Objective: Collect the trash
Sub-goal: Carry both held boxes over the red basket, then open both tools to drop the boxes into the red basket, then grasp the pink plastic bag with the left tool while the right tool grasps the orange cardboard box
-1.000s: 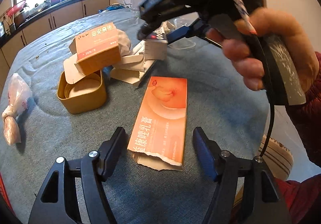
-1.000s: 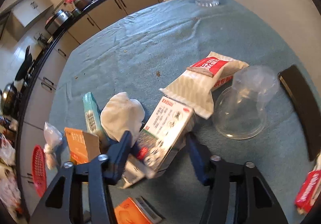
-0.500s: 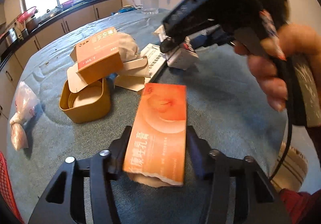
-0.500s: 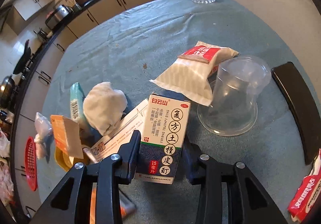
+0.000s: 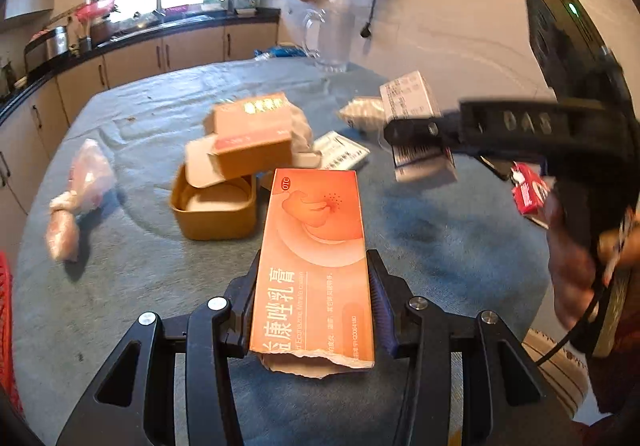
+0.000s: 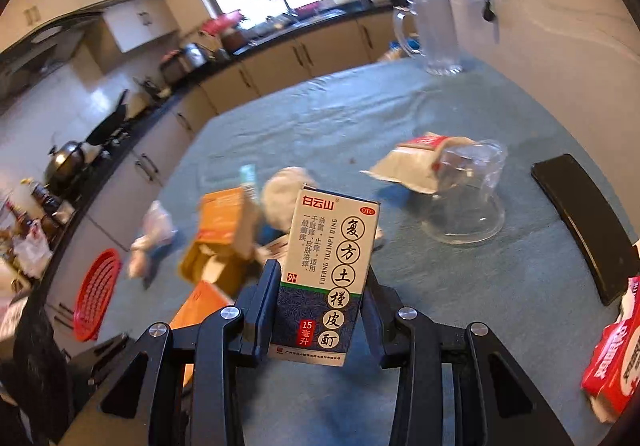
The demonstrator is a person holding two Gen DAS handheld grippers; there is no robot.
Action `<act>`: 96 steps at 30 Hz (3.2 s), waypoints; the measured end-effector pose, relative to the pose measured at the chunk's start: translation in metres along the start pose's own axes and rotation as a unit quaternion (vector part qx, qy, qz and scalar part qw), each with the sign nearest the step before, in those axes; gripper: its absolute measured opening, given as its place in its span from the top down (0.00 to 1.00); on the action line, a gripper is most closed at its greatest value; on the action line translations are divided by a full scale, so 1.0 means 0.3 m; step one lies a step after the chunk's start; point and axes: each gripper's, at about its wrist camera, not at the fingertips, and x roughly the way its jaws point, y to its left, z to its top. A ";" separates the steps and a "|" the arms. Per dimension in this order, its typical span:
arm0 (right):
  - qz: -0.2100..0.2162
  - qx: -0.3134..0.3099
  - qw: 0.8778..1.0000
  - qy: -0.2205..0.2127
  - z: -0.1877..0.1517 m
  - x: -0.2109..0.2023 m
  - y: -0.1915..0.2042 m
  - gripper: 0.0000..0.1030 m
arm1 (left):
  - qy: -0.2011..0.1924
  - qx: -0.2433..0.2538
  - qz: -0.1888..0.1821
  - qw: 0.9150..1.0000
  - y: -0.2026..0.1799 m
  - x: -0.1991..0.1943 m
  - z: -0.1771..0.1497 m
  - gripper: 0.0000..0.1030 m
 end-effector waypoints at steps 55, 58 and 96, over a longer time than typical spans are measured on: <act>0.213 -0.162 0.942 0.205 -0.149 0.672 1.142 0.57 | -0.029 -0.269 0.239 0.933 1.052 -0.435 -0.375 0.54; 0.208 -0.162 0.944 0.200 -0.145 0.675 1.135 0.45 | -0.035 -0.274 0.234 0.932 1.055 -0.440 -0.380 0.44; 0.184 0.009 0.981 0.052 0.136 0.174 0.147 0.44 | -0.025 -0.153 0.156 0.976 0.590 -0.198 0.033 0.33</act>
